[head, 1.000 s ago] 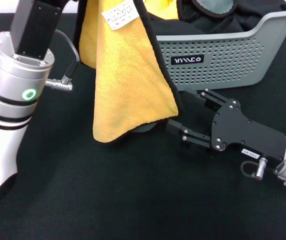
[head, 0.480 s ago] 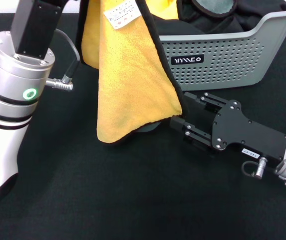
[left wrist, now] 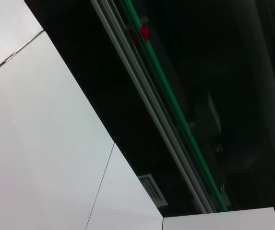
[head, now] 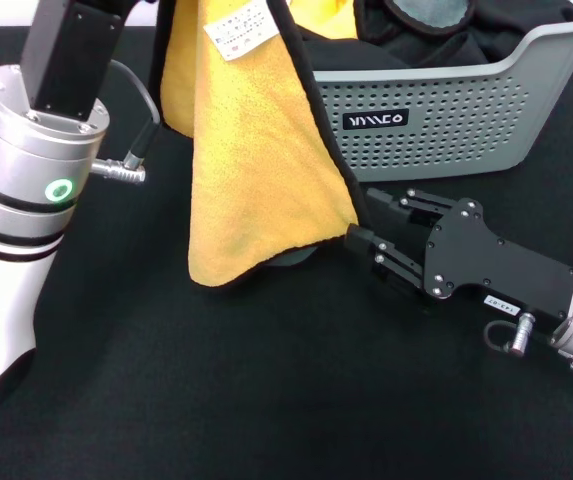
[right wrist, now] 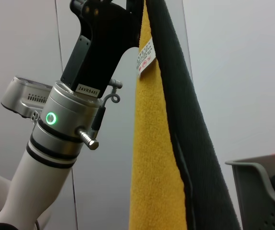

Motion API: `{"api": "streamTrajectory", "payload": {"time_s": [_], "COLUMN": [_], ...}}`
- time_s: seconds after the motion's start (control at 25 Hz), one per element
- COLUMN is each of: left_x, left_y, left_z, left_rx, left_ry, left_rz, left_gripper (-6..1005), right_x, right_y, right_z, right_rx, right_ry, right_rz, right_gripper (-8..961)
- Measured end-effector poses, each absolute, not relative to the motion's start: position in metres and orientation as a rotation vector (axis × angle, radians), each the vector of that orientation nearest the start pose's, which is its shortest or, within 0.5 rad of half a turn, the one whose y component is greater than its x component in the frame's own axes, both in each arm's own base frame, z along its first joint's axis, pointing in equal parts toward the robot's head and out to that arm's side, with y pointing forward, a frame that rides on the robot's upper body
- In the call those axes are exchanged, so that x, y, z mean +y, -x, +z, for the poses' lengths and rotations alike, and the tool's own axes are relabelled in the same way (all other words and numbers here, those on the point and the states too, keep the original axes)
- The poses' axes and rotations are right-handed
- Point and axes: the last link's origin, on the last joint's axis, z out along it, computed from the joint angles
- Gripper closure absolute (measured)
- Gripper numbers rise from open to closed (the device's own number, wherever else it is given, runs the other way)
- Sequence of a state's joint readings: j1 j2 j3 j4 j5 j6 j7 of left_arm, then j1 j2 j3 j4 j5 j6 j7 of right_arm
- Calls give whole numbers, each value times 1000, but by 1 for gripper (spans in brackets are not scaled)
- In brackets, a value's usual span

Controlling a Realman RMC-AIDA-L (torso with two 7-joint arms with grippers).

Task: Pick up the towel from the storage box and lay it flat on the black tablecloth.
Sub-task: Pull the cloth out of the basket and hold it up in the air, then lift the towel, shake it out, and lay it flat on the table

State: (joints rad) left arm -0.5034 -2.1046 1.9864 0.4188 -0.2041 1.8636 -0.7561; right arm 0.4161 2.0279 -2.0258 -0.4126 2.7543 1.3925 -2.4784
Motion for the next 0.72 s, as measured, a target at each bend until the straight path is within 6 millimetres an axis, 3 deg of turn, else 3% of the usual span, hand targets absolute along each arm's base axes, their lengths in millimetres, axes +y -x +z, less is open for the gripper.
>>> {"api": "streamTrajectory", "payload": {"time_s": [0.04,0.36,0.72], "left_x": [298,298,291], "left_y": [155,155,163], "left_z": [15,15,17], "left_rx": [-160,-165,-173], "left_ry": [1713,1713,1705], "left_rz": [-2071,-2072,-2071], "left_gripper": [971,971,971], "right_x": [282,282,284], "right_y": [-218,-219,-215], "right_z": [-72,-73,-71], "right_rx": [241,233,183], "right_ry": [2489,2490,2473], "right_rz": [1210,1194,1205], "right_gripper": [415,767,870]}}
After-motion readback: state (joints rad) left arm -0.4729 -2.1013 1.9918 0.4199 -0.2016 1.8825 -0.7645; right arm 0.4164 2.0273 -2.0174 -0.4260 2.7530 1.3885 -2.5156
